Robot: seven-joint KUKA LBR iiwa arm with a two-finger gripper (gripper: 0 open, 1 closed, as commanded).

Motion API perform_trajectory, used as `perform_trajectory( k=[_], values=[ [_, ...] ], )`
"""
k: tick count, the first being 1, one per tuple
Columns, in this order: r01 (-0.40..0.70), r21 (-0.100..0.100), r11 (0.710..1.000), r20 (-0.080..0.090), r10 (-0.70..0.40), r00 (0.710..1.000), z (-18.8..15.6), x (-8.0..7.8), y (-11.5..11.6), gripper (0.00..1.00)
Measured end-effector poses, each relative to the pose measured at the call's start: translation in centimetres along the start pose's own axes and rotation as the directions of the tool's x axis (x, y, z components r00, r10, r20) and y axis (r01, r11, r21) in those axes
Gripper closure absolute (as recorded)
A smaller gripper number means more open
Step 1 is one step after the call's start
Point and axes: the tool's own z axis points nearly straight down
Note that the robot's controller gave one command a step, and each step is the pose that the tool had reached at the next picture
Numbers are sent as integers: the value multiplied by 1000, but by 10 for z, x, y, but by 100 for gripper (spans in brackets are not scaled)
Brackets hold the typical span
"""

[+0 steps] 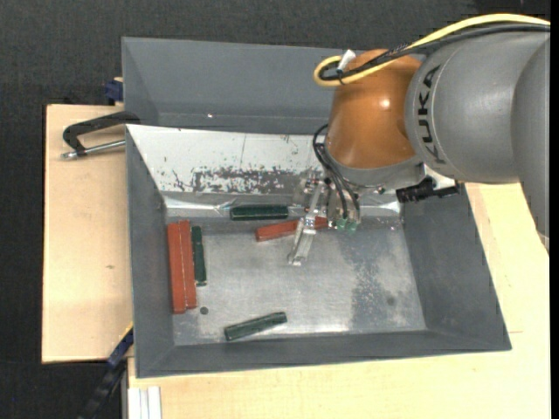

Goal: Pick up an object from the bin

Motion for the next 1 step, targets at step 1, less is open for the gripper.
perform_trajectory(
  k=[1],
  values=[
    [0, -1, 1000, 4, 0, 1000, -2, -1, 0, 0]
  ],
)
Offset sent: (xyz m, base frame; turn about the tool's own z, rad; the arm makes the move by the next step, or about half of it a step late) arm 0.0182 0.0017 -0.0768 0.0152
